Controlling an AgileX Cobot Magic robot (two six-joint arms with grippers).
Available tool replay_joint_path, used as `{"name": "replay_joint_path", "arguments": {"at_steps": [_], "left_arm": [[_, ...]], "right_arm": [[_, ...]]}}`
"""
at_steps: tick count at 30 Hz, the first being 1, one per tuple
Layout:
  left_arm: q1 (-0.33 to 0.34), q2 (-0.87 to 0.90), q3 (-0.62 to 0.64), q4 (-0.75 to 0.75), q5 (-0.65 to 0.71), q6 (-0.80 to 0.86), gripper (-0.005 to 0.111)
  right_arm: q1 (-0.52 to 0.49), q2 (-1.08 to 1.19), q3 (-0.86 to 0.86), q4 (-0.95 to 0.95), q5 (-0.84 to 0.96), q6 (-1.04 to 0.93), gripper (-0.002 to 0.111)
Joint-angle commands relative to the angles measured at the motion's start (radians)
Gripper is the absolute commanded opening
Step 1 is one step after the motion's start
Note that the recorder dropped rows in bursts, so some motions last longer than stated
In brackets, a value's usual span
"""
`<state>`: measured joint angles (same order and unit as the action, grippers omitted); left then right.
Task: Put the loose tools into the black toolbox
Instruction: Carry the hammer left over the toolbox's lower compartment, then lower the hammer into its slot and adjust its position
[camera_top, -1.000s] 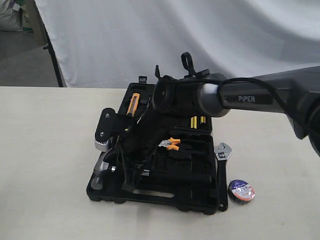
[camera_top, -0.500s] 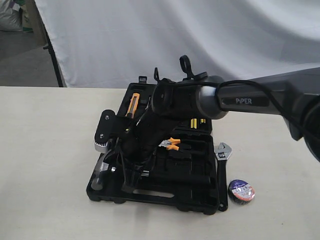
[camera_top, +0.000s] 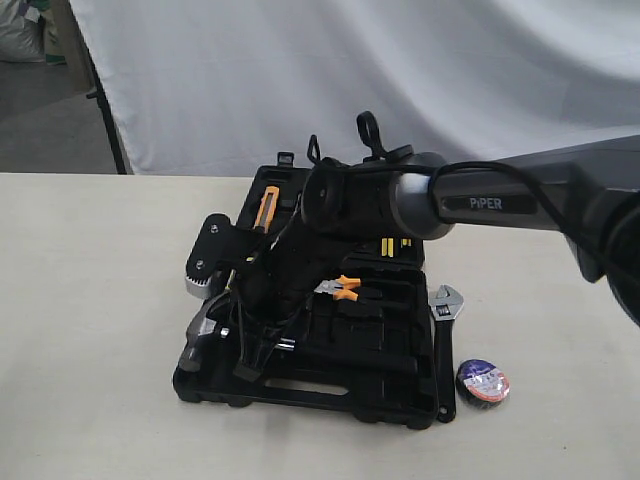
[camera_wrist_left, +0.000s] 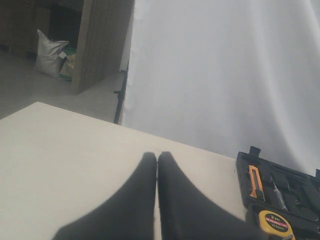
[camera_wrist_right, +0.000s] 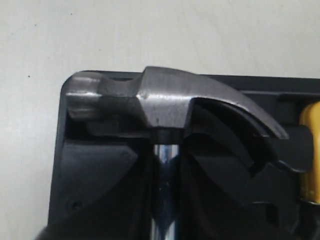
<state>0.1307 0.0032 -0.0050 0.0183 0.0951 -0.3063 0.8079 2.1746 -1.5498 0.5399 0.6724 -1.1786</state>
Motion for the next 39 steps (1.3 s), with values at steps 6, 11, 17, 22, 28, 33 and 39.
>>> {"name": "replay_joint_path", "arguments": {"at_steps": [6,11,17,22,28,33,39], "left_arm": [[0.025,-0.003,-0.003,0.004,-0.007,-0.005,0.001],[0.025,-0.003,-0.003,0.004,-0.007,-0.005,0.001],[0.025,-0.003,-0.003,0.004,-0.007,-0.005,0.001],[0.025,-0.003,-0.003,0.004,-0.007,-0.005,0.001],[0.025,-0.003,-0.003,0.004,-0.007,-0.005,0.001],[0.025,-0.003,-0.003,0.004,-0.007,-0.005,0.001],[0.025,-0.003,-0.003,0.004,-0.007,-0.005,0.001]], "right_arm": [[-0.001,-0.007,-0.007,0.004,0.003,0.017,0.040],[-0.001,-0.018,-0.007,-0.046,0.005,0.035,0.040],[-0.001,-0.070,-0.007,-0.086,0.030,0.043,0.040],[-0.012,-0.152,-0.007,-0.176,0.110,0.153,0.036],[-0.030,-0.156,-0.003,-0.199,0.184,0.175,0.003],[-0.030,-0.049,0.034,-0.203,0.177,0.177,0.000],[-0.030,0.001,0.039,-0.270,0.175,0.221,0.000]]}}
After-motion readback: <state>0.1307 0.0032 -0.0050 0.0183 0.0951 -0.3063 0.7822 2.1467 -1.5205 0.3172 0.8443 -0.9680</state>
